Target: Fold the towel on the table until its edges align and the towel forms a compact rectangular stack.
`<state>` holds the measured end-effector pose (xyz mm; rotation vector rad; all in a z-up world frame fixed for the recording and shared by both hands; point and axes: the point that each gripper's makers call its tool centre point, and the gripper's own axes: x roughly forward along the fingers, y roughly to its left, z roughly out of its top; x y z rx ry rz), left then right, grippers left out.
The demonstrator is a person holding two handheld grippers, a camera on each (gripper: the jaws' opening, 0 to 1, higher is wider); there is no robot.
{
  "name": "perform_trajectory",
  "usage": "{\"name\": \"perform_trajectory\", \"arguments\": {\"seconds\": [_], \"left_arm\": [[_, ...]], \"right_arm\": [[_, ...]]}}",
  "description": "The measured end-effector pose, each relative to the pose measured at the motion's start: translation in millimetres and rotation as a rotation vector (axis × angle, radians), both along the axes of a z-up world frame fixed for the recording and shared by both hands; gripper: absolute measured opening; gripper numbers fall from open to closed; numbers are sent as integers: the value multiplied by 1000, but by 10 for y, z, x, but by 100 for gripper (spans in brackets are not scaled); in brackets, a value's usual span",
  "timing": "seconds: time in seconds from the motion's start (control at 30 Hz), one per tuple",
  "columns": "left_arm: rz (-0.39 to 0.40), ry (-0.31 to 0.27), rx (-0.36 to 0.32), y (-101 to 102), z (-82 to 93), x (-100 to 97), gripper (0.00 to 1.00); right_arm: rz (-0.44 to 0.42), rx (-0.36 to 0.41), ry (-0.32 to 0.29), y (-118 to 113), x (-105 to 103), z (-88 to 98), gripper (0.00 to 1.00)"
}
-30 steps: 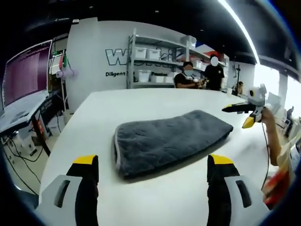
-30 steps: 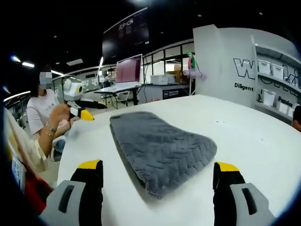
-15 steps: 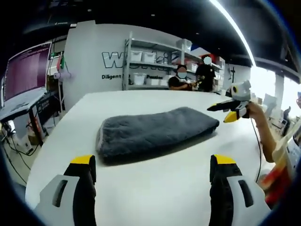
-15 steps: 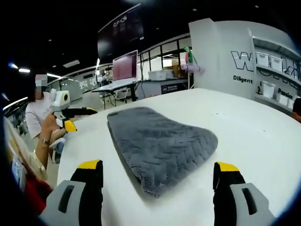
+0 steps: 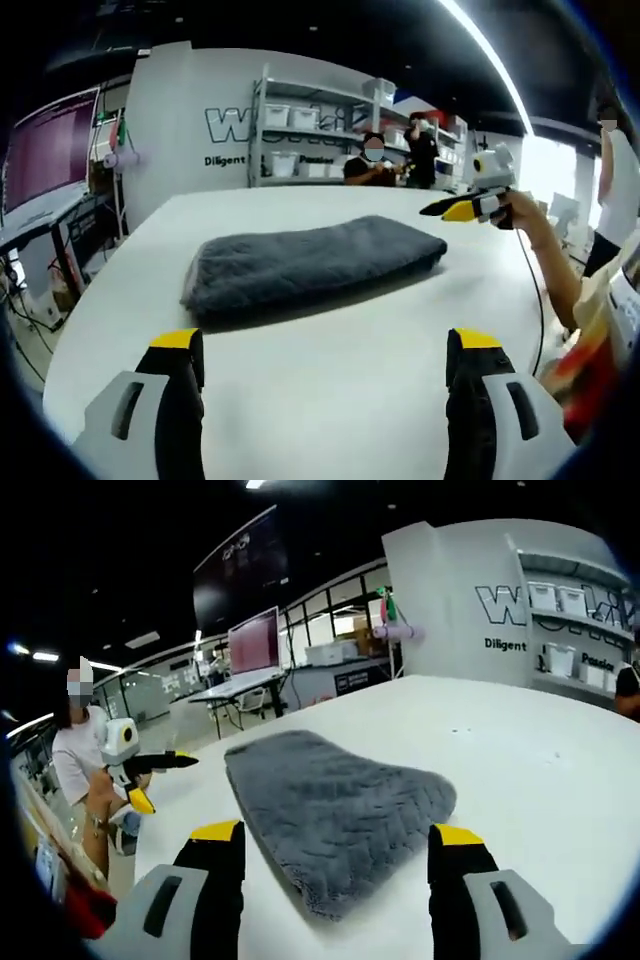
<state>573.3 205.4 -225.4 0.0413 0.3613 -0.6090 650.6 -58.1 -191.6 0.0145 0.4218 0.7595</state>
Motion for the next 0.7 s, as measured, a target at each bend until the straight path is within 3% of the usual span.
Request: {"name": "perform_trajectory", "arguments": {"seconds": [0.27,0.5,0.7], "left_arm": [[-40,-14,10,-88,49,-76,99],[-41,-25,7,-60,57,-153,99],[-48,-29,-13,-84,68,-174,99]], "right_arm": [[-80,-12,66,-108,235,-175,39],[-137,-48,123,-225,357,-349,35],[-142,-31,215,-239,400,-558,34]]}}
